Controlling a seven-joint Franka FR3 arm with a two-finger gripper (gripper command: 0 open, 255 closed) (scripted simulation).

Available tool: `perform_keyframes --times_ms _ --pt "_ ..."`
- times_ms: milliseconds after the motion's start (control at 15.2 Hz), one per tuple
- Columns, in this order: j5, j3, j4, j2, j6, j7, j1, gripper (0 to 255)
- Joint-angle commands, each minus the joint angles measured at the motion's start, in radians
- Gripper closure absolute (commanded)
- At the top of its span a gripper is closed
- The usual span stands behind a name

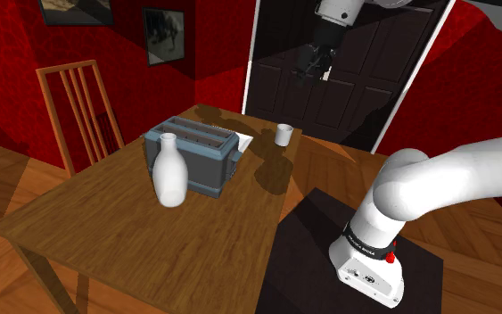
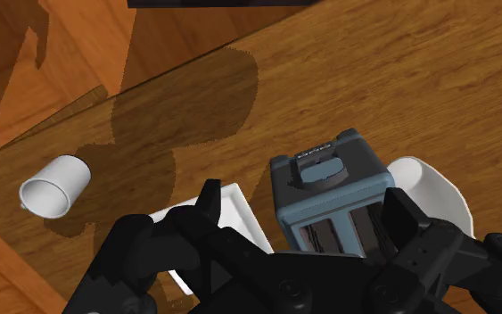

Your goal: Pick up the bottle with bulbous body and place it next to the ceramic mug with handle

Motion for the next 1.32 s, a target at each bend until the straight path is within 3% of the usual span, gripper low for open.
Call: perform_keyframes --times_ms 0,660,1254 --pt "0.0 0.0 0.0 0.0 0.0 0.0 0.0 0" --pt "0.058 0.154 0.041 0.262 0.197 0.152 0.052 0" --pt "0.042 0.278 0.184 0.559 0.327 0.296 0.08 0"
